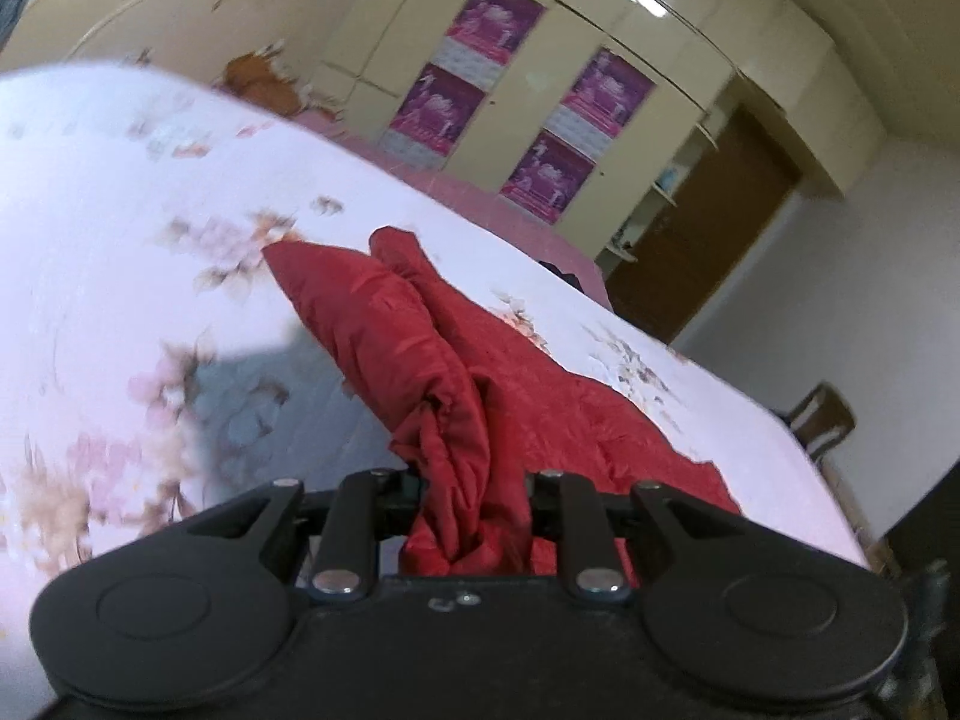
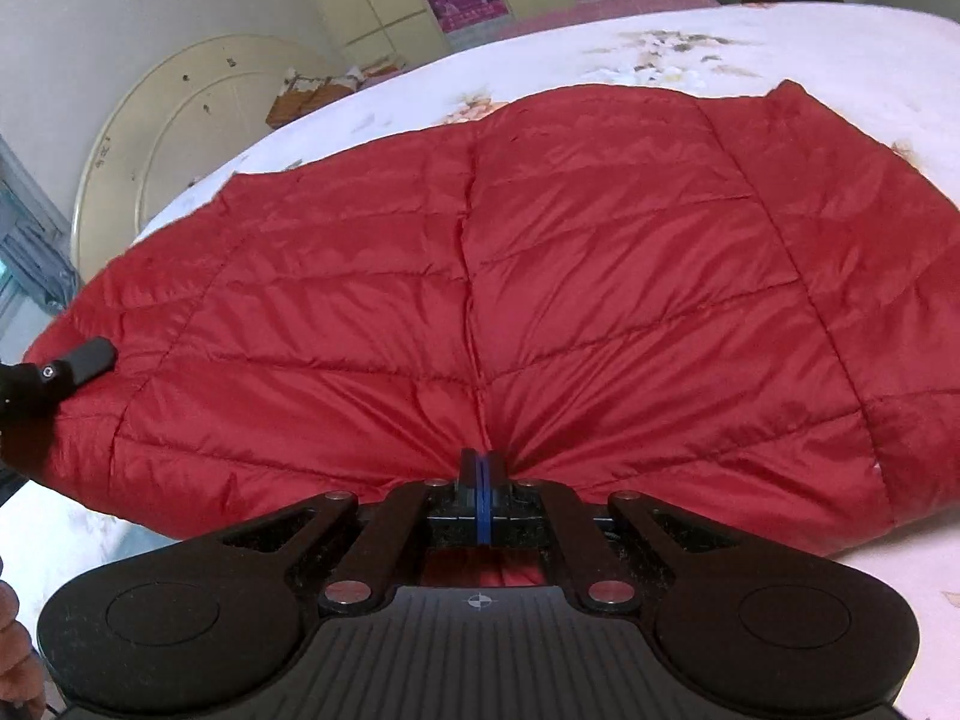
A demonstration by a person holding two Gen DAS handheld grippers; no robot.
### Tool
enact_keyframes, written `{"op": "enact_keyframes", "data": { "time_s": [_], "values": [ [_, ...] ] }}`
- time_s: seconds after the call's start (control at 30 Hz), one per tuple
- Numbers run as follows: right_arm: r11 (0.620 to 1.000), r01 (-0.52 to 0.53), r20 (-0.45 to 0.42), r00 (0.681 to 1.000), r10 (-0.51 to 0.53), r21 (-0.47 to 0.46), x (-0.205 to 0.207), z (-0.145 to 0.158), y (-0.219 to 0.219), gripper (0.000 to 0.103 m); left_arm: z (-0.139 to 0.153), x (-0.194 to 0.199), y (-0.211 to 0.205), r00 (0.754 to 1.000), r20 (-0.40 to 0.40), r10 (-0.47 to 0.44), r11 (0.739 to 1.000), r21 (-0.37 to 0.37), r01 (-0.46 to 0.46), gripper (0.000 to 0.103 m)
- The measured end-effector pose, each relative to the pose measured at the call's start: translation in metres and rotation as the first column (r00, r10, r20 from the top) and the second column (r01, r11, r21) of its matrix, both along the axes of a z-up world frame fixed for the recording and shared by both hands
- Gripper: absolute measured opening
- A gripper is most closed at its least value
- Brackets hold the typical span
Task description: Fold large clothes
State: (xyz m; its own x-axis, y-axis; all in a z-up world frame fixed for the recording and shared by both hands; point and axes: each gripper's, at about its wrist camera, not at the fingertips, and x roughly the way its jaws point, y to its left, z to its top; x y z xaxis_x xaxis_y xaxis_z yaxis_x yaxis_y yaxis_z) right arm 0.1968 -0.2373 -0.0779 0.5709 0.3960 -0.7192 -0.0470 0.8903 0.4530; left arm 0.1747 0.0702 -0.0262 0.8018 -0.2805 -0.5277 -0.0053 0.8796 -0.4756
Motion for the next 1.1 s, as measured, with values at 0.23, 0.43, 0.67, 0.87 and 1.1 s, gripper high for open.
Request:
{"op": "enact_keyframes", "data": {
  "time_s": [0.23, 0.43, 0.67, 0.87, 1.1],
  "values": [
    [0.944, 0.327, 0.18, 0.932, -0.315, -0.039, -0.036, 0.046, -0.094, 0.0, 0.018, 0.005, -0.016, 0.998, 0.021, -0.061, 0.994, 0.095, 0.058, 0.02],
    [0.889, 0.444, 0.089, 0.896, -0.436, -0.116, -0.01, 0.018, -0.162, 0.0, 0.044, 0.009, -0.041, 0.992, 0.068, -0.105, 0.984, 0.15, 0.094, 0.02],
    [0.956, 0.292, 0.037, 0.956, -0.291, -0.038, 0.006, -0.005, -0.168, 0.0, 0.07, 0.012, -0.116, 0.971, 0.108, -0.213, 0.959, 0.214, 0.187, 0.02],
    [0.975, 0.214, 0.008, 0.977, -0.214, 0.061, 0.011, -0.015, -0.18, 0.0, 0.066, 0.022, -0.188, 0.946, 0.079, -0.314, 0.927, 0.243, 0.287, 0.02],
    [0.976, 0.163, -0.029, 0.987, -0.16, 0.147, 0.011, -0.021, -0.193, 0.0, 0.023, 0.043, -0.249, 0.914, -0.038, -0.404, 0.897, 0.178, 0.404, 0.021]
  ]
}}
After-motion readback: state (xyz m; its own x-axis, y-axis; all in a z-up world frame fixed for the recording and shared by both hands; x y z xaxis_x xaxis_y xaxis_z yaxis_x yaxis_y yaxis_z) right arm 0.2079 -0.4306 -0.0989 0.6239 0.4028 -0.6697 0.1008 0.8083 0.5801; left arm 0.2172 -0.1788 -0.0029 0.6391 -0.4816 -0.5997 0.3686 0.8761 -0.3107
